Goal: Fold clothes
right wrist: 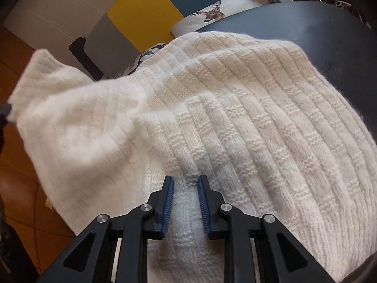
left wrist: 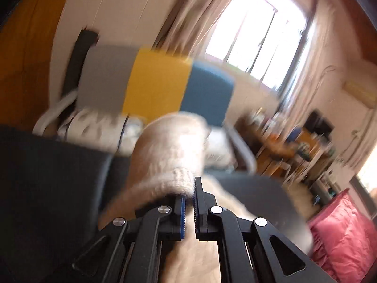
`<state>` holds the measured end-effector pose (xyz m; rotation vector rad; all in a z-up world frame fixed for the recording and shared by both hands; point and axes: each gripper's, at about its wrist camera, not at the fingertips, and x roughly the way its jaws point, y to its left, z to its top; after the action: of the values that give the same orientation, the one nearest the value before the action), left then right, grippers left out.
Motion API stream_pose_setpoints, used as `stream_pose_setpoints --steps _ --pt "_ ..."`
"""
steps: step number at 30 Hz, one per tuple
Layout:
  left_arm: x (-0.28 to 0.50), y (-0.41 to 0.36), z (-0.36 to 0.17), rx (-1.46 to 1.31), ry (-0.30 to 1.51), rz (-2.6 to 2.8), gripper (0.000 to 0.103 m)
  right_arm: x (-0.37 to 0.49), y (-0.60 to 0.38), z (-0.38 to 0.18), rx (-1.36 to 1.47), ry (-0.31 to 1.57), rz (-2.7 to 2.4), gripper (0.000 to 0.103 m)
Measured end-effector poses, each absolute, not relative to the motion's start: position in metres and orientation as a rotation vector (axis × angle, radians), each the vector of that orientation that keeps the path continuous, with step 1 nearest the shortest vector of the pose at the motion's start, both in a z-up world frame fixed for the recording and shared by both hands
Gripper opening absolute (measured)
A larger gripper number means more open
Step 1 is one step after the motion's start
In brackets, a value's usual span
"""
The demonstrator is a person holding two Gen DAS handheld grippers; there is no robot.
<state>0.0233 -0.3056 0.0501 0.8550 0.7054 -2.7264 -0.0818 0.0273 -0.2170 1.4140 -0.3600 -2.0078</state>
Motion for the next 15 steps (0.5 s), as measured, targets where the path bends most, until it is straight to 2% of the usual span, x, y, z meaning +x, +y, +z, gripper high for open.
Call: stream_pose_setpoints --steps 4,8,10,12,13,15 --pt "0.027 -0.343 -0.031 1.062 0.964 -2.495 0.006 -0.082 0.033 -0.221 1.408 -0.383 -1.992 0.021" --pt "0.083 -0.367 -0.103 1.104 1.193 -2.295 0.006 -0.085 0.032 -0.224 1.404 -0.367 -2.001 0.021" --pt "0.107 -0.374 -0.126 1.105 1.387 -2.242 0.008 -0.086 0.035 -0.227 1.404 -0.365 -2.005 0.021" --pt "0.127 -0.379 -0.138 1.047 1.558 -2.206 0.019 -0.084 0.033 -0.224 1.406 -0.371 -2.008 0.021" --pt "0.136 -0.383 -0.143 1.014 1.623 -2.180 0.021 -0.085 0.030 -0.223 1.407 -0.374 -2.009 0.021" --pt "0.157 -0.394 -0.153 0.970 1.678 -2.115 0.035 -0.085 0.029 -0.224 1.409 -0.367 -2.010 0.021"
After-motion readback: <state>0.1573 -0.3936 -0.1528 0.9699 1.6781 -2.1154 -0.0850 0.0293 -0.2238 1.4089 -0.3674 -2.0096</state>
